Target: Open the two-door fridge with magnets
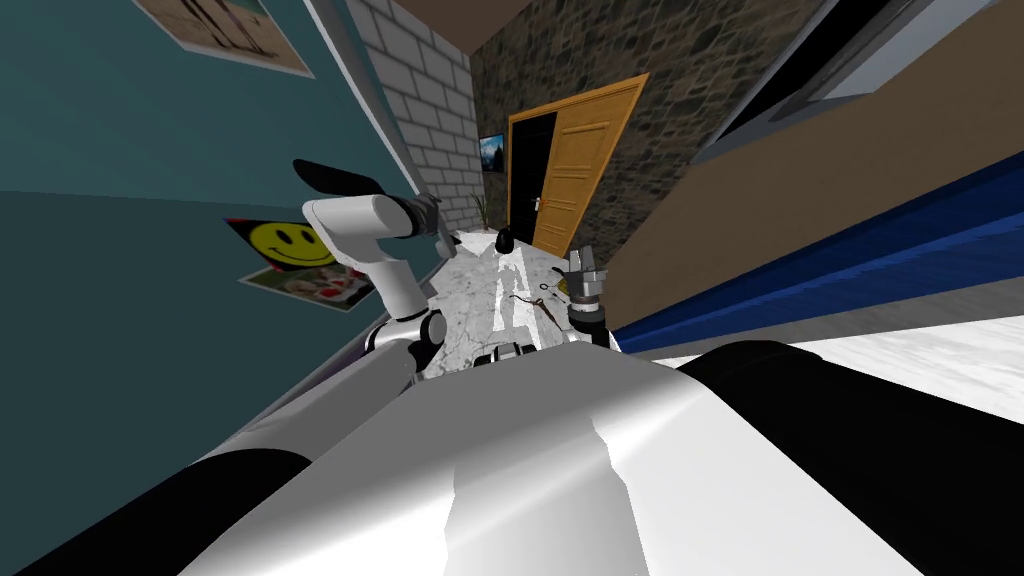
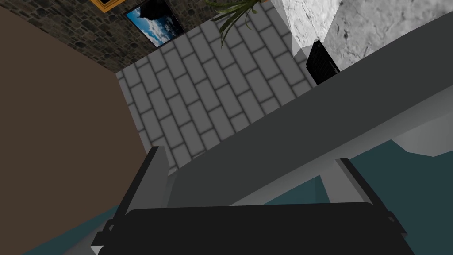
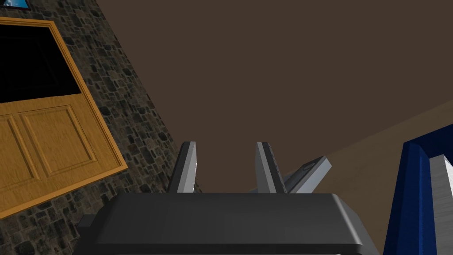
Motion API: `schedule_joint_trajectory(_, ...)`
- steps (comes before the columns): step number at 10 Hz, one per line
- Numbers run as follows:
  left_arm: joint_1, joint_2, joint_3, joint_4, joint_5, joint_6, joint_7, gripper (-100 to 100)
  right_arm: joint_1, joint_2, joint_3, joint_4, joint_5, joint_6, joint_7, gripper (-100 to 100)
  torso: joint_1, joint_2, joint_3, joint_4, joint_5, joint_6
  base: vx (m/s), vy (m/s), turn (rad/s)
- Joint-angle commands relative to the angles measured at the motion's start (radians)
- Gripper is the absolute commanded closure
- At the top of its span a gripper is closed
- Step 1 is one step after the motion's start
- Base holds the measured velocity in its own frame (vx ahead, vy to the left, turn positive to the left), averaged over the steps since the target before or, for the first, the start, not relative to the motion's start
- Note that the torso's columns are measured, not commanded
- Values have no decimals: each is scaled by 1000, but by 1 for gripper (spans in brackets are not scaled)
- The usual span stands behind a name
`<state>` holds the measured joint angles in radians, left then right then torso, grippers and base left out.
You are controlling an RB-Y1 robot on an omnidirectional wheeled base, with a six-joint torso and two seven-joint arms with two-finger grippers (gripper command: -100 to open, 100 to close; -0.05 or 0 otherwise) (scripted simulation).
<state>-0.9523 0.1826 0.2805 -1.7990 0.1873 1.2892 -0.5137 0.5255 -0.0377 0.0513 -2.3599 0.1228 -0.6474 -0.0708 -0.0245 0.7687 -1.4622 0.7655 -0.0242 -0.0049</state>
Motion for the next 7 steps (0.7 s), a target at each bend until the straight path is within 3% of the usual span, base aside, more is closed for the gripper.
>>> schedule_joint_trajectory(1, -27, 16, 28, 41, 2, -6, -7, -100, 0, 0, 0, 0, 0, 0, 0, 0, -4, 3, 1, 1, -2, 5, -35, 8, -70)
schedule_joint_trajectory(2, -23, 12, 36, 49, 6, -14, -3, 0, 0, 0, 0, 0, 0, 0, 0, 0, -5, 0, 1, -3, -1, 2, 8, 6, -23)
schedule_joint_trajectory(7, 16, -22, 56, 63, 30, -44, 36, 0, 0, 0, 0, 0, 0, 0, 0, 0, 3, -16, -10, -14, 4, 2, 4, 2, -19)
